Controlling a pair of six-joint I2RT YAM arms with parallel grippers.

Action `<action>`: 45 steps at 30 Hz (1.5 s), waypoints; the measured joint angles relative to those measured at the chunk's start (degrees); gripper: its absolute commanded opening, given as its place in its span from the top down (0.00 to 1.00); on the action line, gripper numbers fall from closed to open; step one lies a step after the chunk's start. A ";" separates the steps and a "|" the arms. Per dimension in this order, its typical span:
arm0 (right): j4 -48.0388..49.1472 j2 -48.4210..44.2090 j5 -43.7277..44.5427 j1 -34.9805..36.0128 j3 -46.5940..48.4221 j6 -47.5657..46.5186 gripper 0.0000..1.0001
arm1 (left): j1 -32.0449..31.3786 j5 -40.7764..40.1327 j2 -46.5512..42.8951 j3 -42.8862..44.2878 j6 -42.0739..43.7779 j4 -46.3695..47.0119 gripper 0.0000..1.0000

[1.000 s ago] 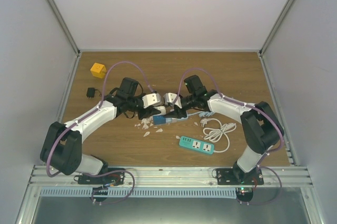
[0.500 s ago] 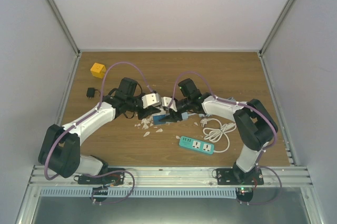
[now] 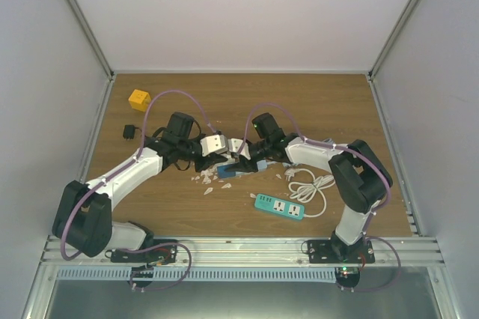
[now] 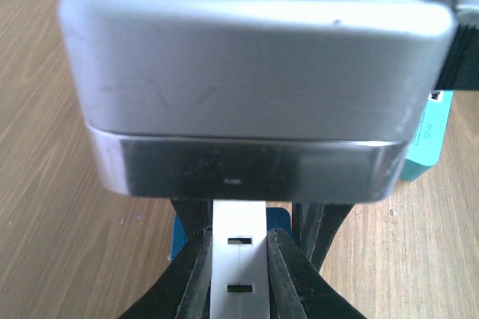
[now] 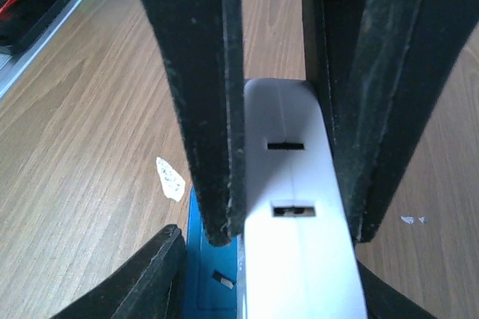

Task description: Pull the plug off the socket

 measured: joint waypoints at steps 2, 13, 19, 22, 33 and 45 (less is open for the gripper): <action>0.11 0.00 0.11 0.02 -0.13 -0.04 0.59 | 0.00 -0.13 -0.04 -0.02 -0.13 0.02 0.90; 1.53 0.68 0.09 0.07 -0.63 -0.94 0.60 | 0.00 0.28 -0.92 -0.02 0.52 -0.35 1.00; 2.62 1.01 0.59 -0.02 -0.61 -1.49 0.59 | -0.04 4.35 -3.82 0.15 0.50 -1.07 1.00; 2.80 1.03 0.76 -0.04 -0.61 -1.55 0.57 | -0.04 4.87 -3.91 0.33 0.70 -1.29 1.00; 1.01 -0.11 1.27 -0.04 -0.61 -0.85 0.37 | 0.35 4.83 -3.93 0.46 2.05 -4.61 1.00; -4.04 -5.46 0.92 -0.11 -0.57 -0.42 0.31 | 5.03 9.66 -4.66 5.86 -0.24 -10.45 1.00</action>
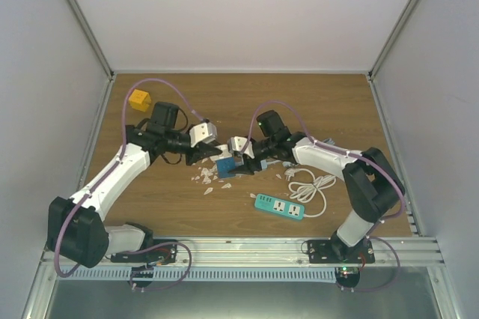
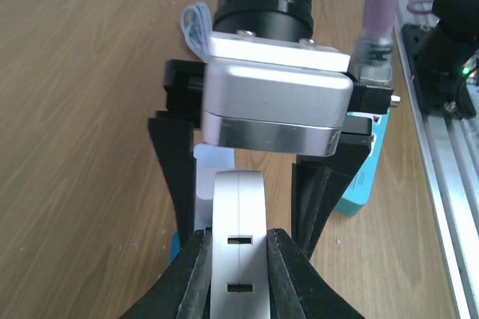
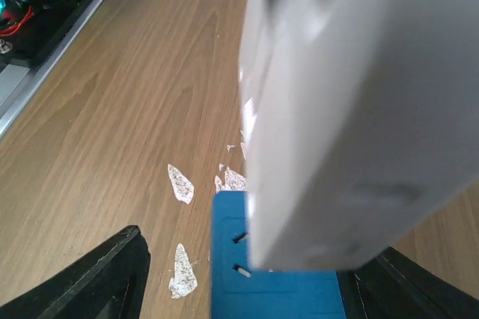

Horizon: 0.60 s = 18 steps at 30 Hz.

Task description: Pull the plug off the socket

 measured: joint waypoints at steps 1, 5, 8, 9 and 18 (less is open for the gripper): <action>-0.33 -0.55 -0.02 -0.02 0.00 0.02 0.31 | 0.66 0.79 0.00 0.90 -0.24 -0.72 1.00; -0.92 -2.27 -0.31 -0.44 0.02 0.46 0.30 | 3.15 4.70 0.11 5.01 -0.37 -4.13 1.00; -0.94 -3.58 -0.76 -1.57 0.07 1.81 0.30 | 4.98 8.61 0.42 8.33 -0.37 -7.02 1.00; -0.92 -3.96 -1.03 -2.12 0.13 2.64 0.30 | 5.42 9.88 0.61 9.33 -0.37 -7.91 1.00; 3.15 -4.52 -5.53 -11.76 4.61 15.69 0.22 | 6.29 19.71 1.79 15.91 -1.49 -14.08 1.00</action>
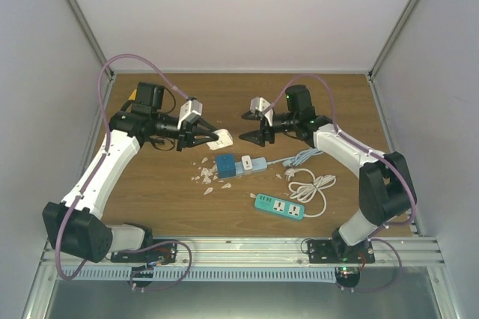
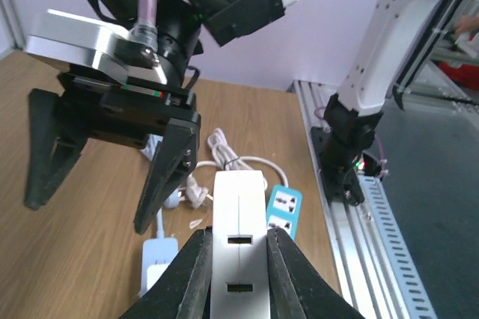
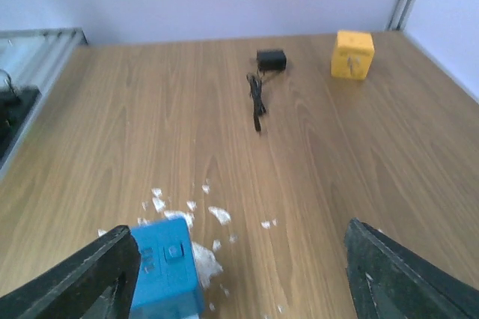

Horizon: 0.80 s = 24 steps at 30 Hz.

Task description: Pull the plug off the socket

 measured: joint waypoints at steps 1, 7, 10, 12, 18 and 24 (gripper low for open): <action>0.76 0.00 -0.61 -0.42 0.63 1.38 0.20 | 0.00 0.90 0.00 0.46 -0.46 -0.20 1.00; 6.54 -0.02 -4.46 0.59 1.60 8.87 0.16 | -0.20 4.90 0.00 1.11 -5.68 1.38 1.00; 7.48 -0.02 -5.05 1.68 2.38 11.19 0.15 | -0.94 6.10 0.00 1.14 -7.98 2.49 1.00; 8.31 -0.02 -5.40 2.58 3.13 12.35 0.15 | -1.44 6.51 -0.02 1.14 -8.96 3.04 1.00; 9.44 -1.31 -6.43 5.14 4.26 13.90 0.14 | -1.70 6.78 -0.02 1.14 -12.11 4.96 1.00; 9.09 -4.04 -6.21 7.21 4.26 12.26 0.13 | -1.70 8.59 -0.07 1.18 -17.49 8.63 1.00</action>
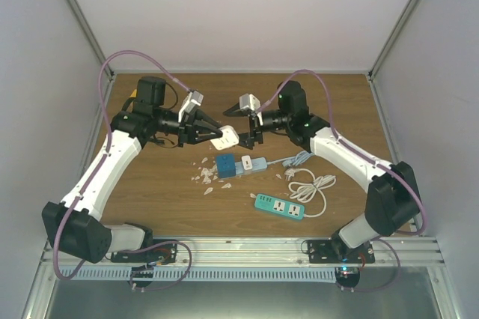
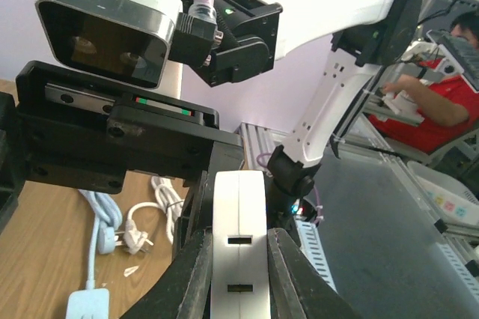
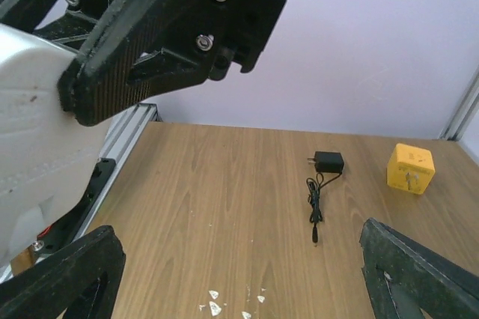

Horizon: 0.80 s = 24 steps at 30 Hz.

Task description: Pull the plug off the socket

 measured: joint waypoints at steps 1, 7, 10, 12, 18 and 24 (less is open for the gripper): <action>-0.13 -0.26 0.07 0.09 0.00 -0.39 0.13 | 0.00 0.37 0.00 0.04 -0.66 0.39 1.00; -1.64 -1.84 0.42 0.55 -0.81 -2.08 0.14 | 0.20 1.11 0.00 0.04 -1.97 2.16 1.00; -2.45 -2.75 0.44 0.96 -1.51 -3.15 0.13 | 0.66 0.81 0.00 0.04 -2.12 2.45 1.00; -2.71 -3.08 0.44 1.03 -1.73 -3.63 0.14 | 0.83 0.68 0.00 0.04 -2.19 2.45 1.00; -3.15 -3.78 0.44 1.09 -2.01 -4.35 0.14 | 0.90 0.22 0.00 0.04 -1.14 2.23 1.00; -3.02 -3.80 0.44 1.14 -2.01 -3.39 0.16 | 0.55 -0.90 0.00 -0.04 0.52 1.75 1.00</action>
